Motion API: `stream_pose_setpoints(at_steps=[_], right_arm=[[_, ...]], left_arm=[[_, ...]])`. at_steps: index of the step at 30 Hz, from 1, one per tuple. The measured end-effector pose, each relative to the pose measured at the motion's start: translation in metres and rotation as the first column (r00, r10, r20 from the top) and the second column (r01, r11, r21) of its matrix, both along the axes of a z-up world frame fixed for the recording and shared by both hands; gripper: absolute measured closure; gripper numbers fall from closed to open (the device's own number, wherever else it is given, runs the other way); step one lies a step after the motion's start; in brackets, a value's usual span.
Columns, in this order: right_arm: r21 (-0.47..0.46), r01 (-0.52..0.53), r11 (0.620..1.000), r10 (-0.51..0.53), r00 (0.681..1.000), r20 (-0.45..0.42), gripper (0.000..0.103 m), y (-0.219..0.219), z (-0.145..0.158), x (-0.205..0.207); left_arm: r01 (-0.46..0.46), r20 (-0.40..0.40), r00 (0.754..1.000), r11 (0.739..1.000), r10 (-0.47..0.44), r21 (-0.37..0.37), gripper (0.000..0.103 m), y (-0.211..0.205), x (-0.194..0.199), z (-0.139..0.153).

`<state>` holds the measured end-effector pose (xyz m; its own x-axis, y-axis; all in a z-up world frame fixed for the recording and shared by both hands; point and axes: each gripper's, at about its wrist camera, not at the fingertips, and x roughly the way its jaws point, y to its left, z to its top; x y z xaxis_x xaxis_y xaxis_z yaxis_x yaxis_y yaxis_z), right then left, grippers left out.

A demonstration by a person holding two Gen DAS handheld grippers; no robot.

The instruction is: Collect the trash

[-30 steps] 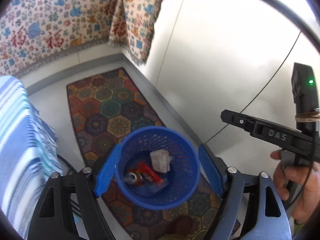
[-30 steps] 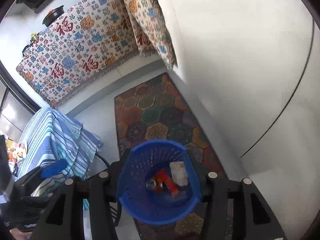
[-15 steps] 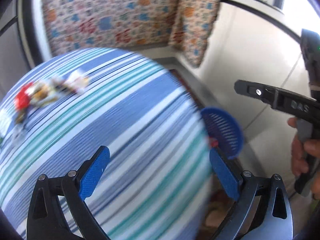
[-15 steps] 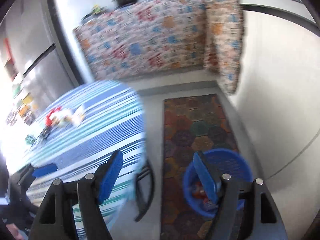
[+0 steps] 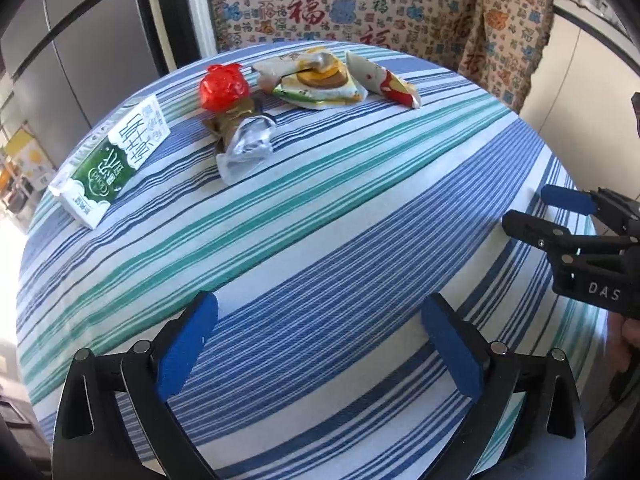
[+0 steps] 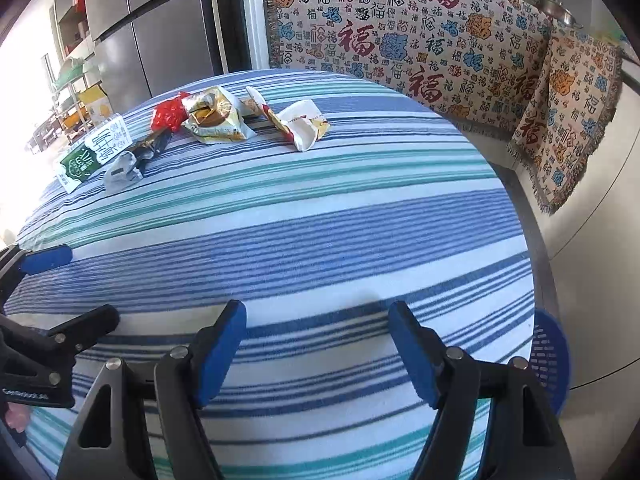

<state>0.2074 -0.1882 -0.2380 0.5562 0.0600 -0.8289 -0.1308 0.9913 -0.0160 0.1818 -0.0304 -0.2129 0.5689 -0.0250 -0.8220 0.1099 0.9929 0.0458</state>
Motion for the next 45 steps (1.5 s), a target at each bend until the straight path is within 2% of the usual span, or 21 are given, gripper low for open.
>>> stream_pose_setpoints(at_steps=[4,11,14,17,21,22,24,26,29,30,33,38,41,43,45], right_arm=[[-0.009,-0.005,1.0,0.005,1.0,0.007,0.025,0.009,-0.006,0.019],[0.001,0.003,1.0,-0.003,1.0,0.006,0.01,0.008,-0.011,0.042],[0.0,0.003,1.0,-0.003,1.0,0.006,0.009,0.007,-0.012,0.043],[0.001,0.003,1.0,-0.003,1.0,0.006,0.009,0.007,-0.012,0.043],[0.001,0.003,1.0,-0.003,1.0,0.007,0.009,0.007,-0.012,0.043],[0.001,0.002,1.0,-0.002,1.0,0.006,0.009,0.007,-0.012,0.043],[0.003,0.003,1.0,-0.003,1.0,0.006,0.008,0.007,-0.012,0.043],[0.006,0.004,1.0,-0.004,1.0,0.004,0.007,0.006,-0.012,0.043],[0.007,0.004,1.0,-0.004,1.0,0.004,0.007,0.006,-0.012,0.043],[0.008,0.003,1.0,-0.003,1.0,0.003,0.006,0.006,-0.012,0.043],[0.01,0.003,1.0,-0.003,1.0,0.002,0.006,0.007,-0.012,0.044],[0.01,0.004,1.0,-0.004,1.0,0.003,0.005,0.006,-0.013,0.045],[0.01,0.004,1.0,-0.004,1.0,0.003,0.005,0.006,-0.013,0.045],[0.01,0.004,1.0,-0.004,1.0,0.003,0.005,0.006,-0.013,0.045],[0.01,0.004,1.0,-0.004,1.0,0.003,0.005,0.006,-0.013,0.045]], left_arm=[[-0.024,0.027,0.999,1.0,0.024,-0.013,0.0,0.009,0.002,0.0],[-0.053,0.031,0.998,0.998,0.054,-0.016,0.0,0.013,0.017,-0.003],[-0.05,0.03,0.998,0.999,0.051,-0.019,0.0,0.016,0.017,-0.003],[-0.032,0.052,0.998,0.995,0.037,-0.096,0.001,0.025,0.023,0.007],[-0.052,0.031,0.998,0.976,0.06,-0.212,0.001,0.038,0.061,0.026],[-0.049,0.008,0.999,0.974,0.052,-0.219,0.001,0.038,0.075,0.026],[-0.072,-0.029,0.997,0.98,0.068,-0.185,0.001,0.037,0.101,0.019],[-0.097,-0.053,0.995,0.983,0.09,-0.153,0.007,0.039,0.12,0.01],[-0.095,-0.027,0.995,0.991,0.093,-0.099,0.041,0.037,0.123,0.009],[-0.088,-0.017,0.996,0.992,0.086,-0.09,0.056,0.036,0.12,0.01],[-0.068,0.004,0.998,0.993,0.068,-0.101,0.059,0.034,0.097,0.011],[-0.009,0.009,1.0,0.995,0.01,-0.098,0.058,0.023,0.041,0.015],[0.006,0.02,1.0,0.997,-0.004,-0.083,0.047,0.017,0.017,0.015],[0.007,0.03,1.0,0.999,-0.006,-0.049,0.022,0.015,0.015,0.012],[0.003,0.039,0.999,1.0,-0.002,-0.017,0.015,0.013,0.021,0.009]])
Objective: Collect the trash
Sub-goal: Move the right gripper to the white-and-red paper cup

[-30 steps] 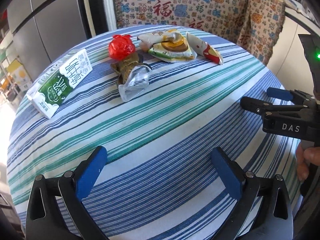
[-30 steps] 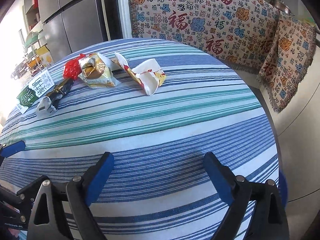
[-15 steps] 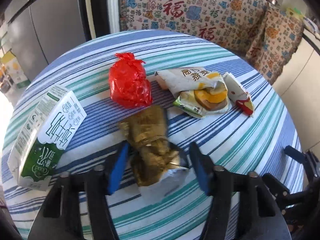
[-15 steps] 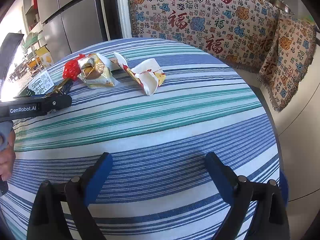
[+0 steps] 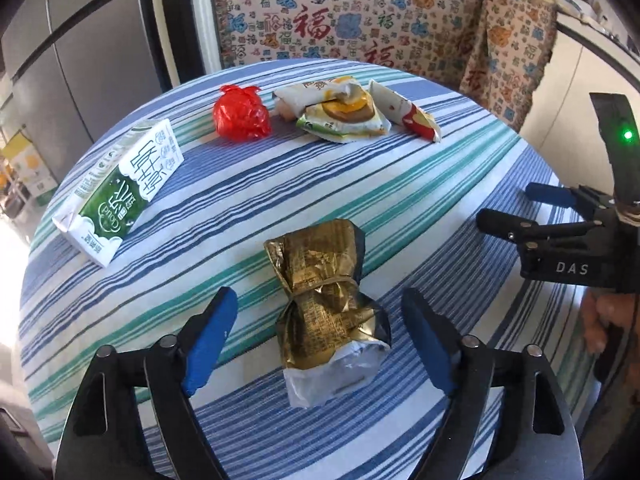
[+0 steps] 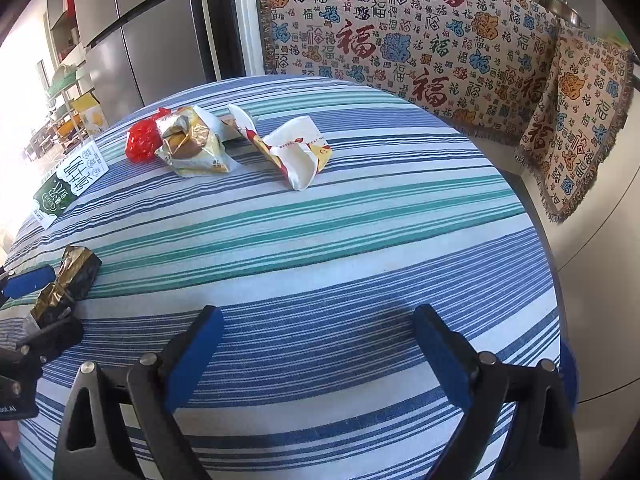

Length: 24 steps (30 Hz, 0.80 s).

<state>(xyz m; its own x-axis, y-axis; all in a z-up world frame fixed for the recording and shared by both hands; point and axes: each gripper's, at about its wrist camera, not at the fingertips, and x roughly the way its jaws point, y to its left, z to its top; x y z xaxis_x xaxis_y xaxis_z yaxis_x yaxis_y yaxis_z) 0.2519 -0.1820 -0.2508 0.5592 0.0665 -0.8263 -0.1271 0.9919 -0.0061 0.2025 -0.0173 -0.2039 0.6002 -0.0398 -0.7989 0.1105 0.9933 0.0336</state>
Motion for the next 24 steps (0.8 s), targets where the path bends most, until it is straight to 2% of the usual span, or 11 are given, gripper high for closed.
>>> stream_pose_setpoints(at_steps=[2,3,8,13,15,17,18,19,20,22,24], right_arm=[[-0.001,0.0,1.0,0.0,1.0,0.0,0.005,0.0,0.0,0.0],[-0.001,0.0,1.0,0.0,1.0,-0.001,0.005,0.0,0.0,0.0],[-0.002,-0.001,1.0,0.001,1.0,0.0,0.005,0.0,0.0,0.0],[-0.021,-0.052,0.998,0.052,0.999,-0.01,0.006,-0.001,0.001,0.011],[-0.056,-0.074,0.996,0.073,0.997,-0.019,0.007,0.001,0.004,0.025],[-0.074,-0.112,0.991,0.112,0.994,-0.004,0.016,0.008,0.011,0.039],[-0.087,-0.133,0.987,0.133,0.991,-0.003,0.017,0.013,0.015,0.047],[-0.102,-0.153,0.983,0.153,0.988,-0.003,0.023,0.019,0.017,0.055],[-0.116,-0.178,0.977,0.179,0.984,-0.001,0.034,0.026,0.02,0.063],[-0.138,-0.218,0.966,0.221,0.975,0.006,0.046,0.039,0.025,0.076],[-0.162,-0.25,0.955,0.253,0.967,0.0,0.046,0.051,0.024,0.086]], left_arm=[[-0.018,-0.017,1.0,1.0,0.018,0.011,0.015,0.005,0.011,-0.006],[-0.033,-0.011,0.999,0.999,0.033,-0.002,0.009,0.008,0.013,-0.006],[-0.061,-0.008,0.998,0.998,0.061,0.005,0.0,0.015,0.018,-0.01],[-0.063,-0.006,0.998,0.998,0.063,0.001,0.0,0.014,0.017,-0.009],[-0.064,-0.004,0.998,0.998,0.064,0.001,0.0,0.013,0.017,-0.01],[-0.064,-0.005,0.998,0.998,0.064,0.0,0.0,0.013,0.016,-0.01],[-0.065,-0.004,0.998,0.998,0.065,0.002,0.0,0.013,0.016,-0.01],[-0.065,-0.004,0.998,0.998,0.065,0.003,0.001,0.013,0.017,-0.011],[-0.064,-0.005,0.998,0.998,0.064,0.001,0.001,0.013,0.017,-0.01],[-0.064,-0.005,0.998,0.998,0.064,0.002,0.0,0.013,0.017,-0.01],[-0.065,-0.005,0.998,0.998,0.065,0.002,0.0,0.013,0.017,-0.01]])
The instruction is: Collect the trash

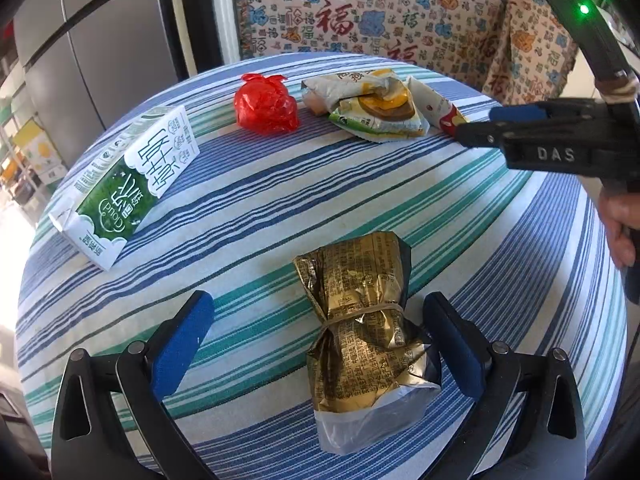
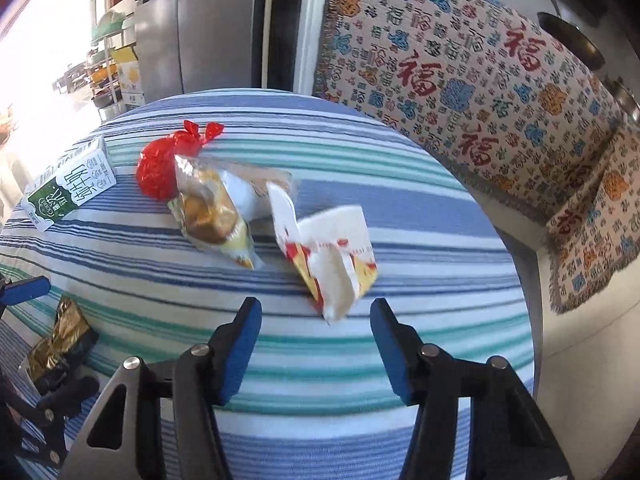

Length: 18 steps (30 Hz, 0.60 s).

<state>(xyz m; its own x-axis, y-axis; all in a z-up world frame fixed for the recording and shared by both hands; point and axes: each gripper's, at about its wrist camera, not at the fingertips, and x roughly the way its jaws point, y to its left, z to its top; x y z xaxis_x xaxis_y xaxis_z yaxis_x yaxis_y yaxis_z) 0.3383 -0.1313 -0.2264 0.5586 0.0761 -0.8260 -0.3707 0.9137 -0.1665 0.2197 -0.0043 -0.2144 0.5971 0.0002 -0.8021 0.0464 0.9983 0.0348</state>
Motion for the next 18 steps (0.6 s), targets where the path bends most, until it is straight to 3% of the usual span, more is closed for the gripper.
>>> stream_pose_setpoints(at_steps=[1,4,5,11,14,18], right_arm=[[-0.014,-0.01,1.0,0.009,1.0,-0.013,0.051,0.005,-0.002,0.005],[-0.018,0.0,1.0,-0.001,0.998,-0.059,0.09,0.007,-0.005,0.015],[0.002,0.012,1.0,-0.012,0.998,-0.057,0.094,0.005,-0.001,0.014],[0.178,0.091,0.98,-0.071,0.99,-0.12,0.097,-0.023,0.027,-0.04],[0.211,0.086,0.974,-0.053,0.986,-0.16,0.097,-0.03,0.035,-0.081],[0.192,0.074,0.979,-0.04,0.984,-0.174,0.097,-0.031,0.031,-0.118]], left_arm=[[-0.001,0.0,1.0,1.0,0.001,0.0,0.0,0.0,0.0,0.0],[-0.001,0.0,1.0,1.0,0.001,-0.001,0.001,0.0,0.001,0.0],[-0.001,0.0,1.0,1.0,0.001,-0.001,0.001,0.0,0.001,0.0],[-0.001,0.0,1.0,1.0,0.001,-0.001,0.0,0.0,0.001,0.0],[-0.001,0.0,1.0,1.0,0.001,0.0,0.0,0.0,0.001,0.0],[0.009,-0.001,1.0,1.0,-0.009,-0.009,0.001,0.002,-0.002,0.0]])
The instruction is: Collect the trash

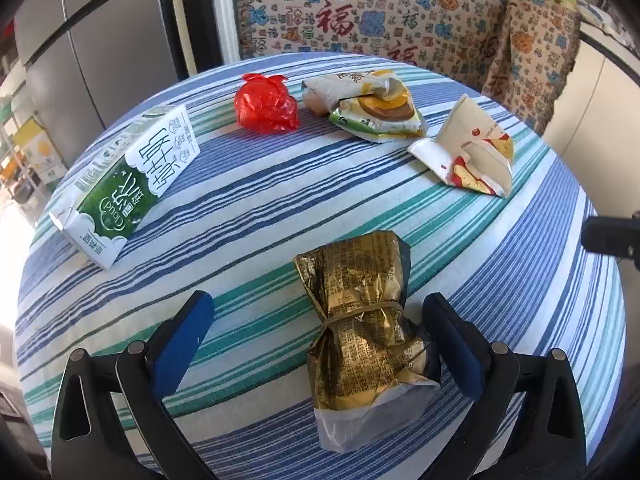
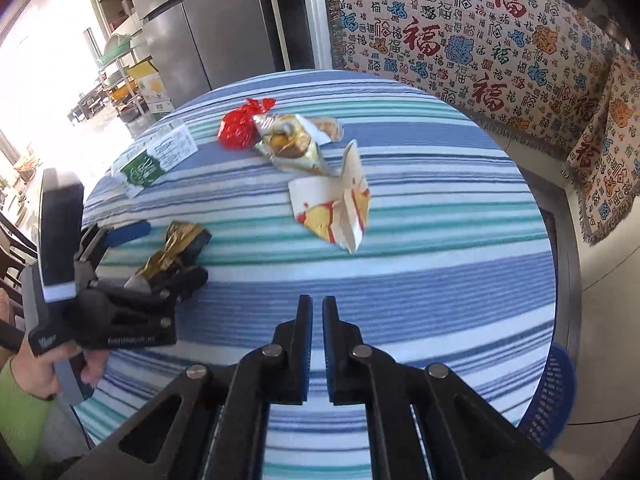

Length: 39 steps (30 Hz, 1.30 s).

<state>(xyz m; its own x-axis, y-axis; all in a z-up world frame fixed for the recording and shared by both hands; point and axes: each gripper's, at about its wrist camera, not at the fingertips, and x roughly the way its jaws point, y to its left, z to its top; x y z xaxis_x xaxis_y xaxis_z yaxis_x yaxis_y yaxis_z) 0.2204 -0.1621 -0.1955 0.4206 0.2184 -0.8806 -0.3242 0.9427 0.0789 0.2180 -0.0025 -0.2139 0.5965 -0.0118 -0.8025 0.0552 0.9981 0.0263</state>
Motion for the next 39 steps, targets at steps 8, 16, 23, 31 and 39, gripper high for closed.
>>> stream_pose_setpoints(at_steps=[8,16,23,31,39], right_arm=[[-0.052,-0.021,0.998,0.023,0.999,0.046,0.044,-0.003,0.001,-0.019],[0.044,0.102,0.994,-0.104,0.994,0.039,0.043,-0.033,0.003,0.044],[0.026,0.072,0.997,-0.073,0.997,0.013,0.043,-0.004,-0.007,0.095],[-0.015,0.075,0.997,-0.075,0.997,-0.007,0.093,0.009,-0.014,0.106],[0.03,0.071,0.997,-0.073,0.995,0.063,0.094,-0.019,0.026,0.055]], left_arm=[[0.138,-0.016,0.99,0.987,-0.14,-0.087,0.001,0.014,-0.041,0.012],[0.127,-0.005,0.992,0.977,-0.13,-0.172,0.002,0.019,-0.027,0.036],[0.123,-0.079,0.988,0.982,-0.135,-0.146,0.009,0.004,-0.005,0.023],[0.109,-0.116,0.986,0.986,-0.123,-0.124,0.055,0.008,0.003,0.014],[0.113,-0.048,0.991,0.981,-0.122,-0.161,0.059,0.01,-0.014,0.035]])
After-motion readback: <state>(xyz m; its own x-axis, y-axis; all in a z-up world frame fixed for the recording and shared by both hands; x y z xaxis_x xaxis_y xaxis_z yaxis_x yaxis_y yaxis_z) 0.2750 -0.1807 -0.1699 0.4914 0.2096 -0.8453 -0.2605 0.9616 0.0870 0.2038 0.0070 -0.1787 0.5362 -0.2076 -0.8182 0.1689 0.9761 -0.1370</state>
